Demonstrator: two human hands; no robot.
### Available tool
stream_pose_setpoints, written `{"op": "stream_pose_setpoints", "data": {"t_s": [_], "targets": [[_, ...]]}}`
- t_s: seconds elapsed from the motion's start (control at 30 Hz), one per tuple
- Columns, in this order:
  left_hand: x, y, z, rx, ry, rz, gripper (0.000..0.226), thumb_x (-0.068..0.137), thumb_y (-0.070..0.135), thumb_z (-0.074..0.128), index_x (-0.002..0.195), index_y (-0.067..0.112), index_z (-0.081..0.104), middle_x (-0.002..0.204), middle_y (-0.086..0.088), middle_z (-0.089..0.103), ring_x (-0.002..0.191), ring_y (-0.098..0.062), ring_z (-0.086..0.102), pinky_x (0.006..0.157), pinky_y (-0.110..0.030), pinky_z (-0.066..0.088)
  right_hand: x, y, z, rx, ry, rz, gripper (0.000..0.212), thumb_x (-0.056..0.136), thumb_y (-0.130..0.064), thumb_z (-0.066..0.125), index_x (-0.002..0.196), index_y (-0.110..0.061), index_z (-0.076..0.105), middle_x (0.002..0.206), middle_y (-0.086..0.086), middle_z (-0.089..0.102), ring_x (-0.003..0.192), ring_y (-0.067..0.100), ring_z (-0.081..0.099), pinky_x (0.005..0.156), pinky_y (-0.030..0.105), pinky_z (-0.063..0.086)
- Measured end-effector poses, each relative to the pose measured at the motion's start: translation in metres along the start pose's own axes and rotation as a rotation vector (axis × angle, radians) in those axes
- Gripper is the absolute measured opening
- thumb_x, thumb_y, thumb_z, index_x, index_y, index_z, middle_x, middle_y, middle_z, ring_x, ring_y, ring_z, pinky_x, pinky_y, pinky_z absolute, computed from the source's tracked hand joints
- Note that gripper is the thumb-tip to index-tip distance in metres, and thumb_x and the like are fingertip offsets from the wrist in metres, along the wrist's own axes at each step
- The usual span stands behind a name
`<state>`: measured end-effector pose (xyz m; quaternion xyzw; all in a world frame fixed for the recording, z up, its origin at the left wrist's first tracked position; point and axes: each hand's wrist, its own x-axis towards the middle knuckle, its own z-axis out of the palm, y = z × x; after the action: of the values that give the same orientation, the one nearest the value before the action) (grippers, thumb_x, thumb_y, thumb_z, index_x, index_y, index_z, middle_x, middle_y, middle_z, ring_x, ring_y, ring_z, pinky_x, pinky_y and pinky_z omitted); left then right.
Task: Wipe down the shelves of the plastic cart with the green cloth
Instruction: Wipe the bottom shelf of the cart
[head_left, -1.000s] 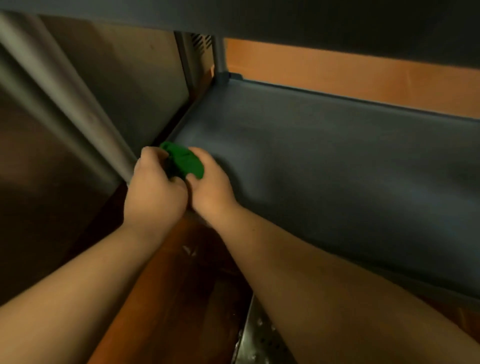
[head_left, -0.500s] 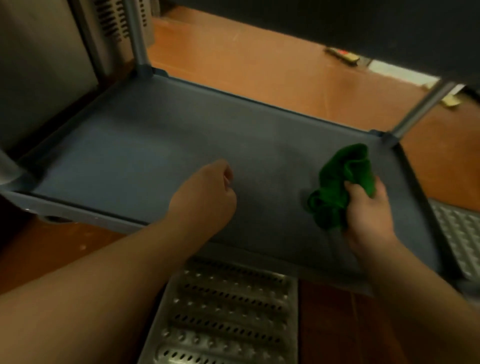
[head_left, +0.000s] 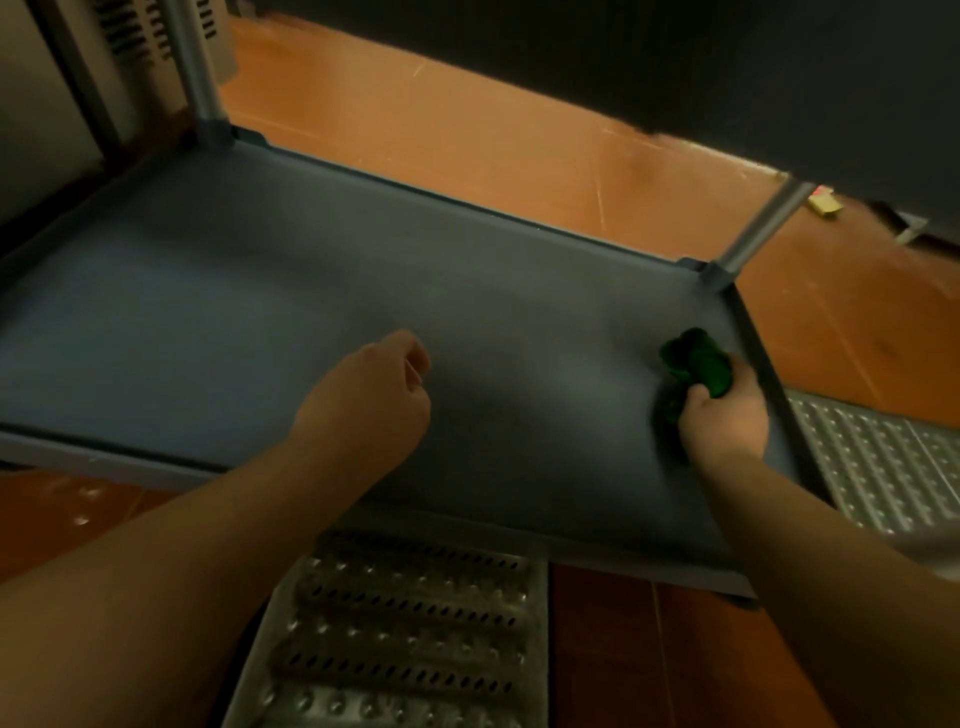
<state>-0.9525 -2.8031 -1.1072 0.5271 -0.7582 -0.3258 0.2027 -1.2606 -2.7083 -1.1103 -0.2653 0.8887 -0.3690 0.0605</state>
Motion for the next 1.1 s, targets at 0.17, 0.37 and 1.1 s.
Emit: {"op": "stream_pose_setpoints", "data": {"t_s": [0.17,0.37,1.1], "targets": [[0.001,-0.016,-0.009,-0.008,0.016,-0.031,0.020,0.088,0.014,0.053,0.098,0.031,0.053,0.088,0.010,0.059,0.079,-0.011,0.060,0.075,-0.039,0.057,-0.007,-0.034,0.039,0.011,-0.074,-0.081,0.052,0.095,-0.012,0.050,0.146,-0.013,0.043,0.139,0.016,0.055,0.127,0.036,0.051,0.104,0.038,0.040],[-0.009,-0.054,-0.050,0.014,0.066,-0.165,0.021,0.091,0.015,0.051,0.106,0.029,0.054,0.094,0.009,0.059,0.088,-0.014,0.059,0.081,-0.040,0.055,-0.049,-0.101,0.109,0.107,-0.225,-0.234,0.051,0.094,-0.011,0.047,0.144,-0.021,0.047,0.132,0.009,0.061,0.118,0.032,0.057,0.095,0.036,0.044],[-0.044,-0.109,-0.112,0.096,0.281,-0.235,0.025,0.078,0.010,0.054,0.095,0.029,0.053,0.094,-0.002,0.063,0.089,-0.025,0.061,0.079,-0.033,0.047,-0.191,-0.244,0.229,0.407,-0.822,-0.600,0.054,0.082,-0.018,0.054,0.136,-0.017,0.054,0.127,0.007,0.063,0.117,0.022,0.059,0.096,0.025,0.043]]}}
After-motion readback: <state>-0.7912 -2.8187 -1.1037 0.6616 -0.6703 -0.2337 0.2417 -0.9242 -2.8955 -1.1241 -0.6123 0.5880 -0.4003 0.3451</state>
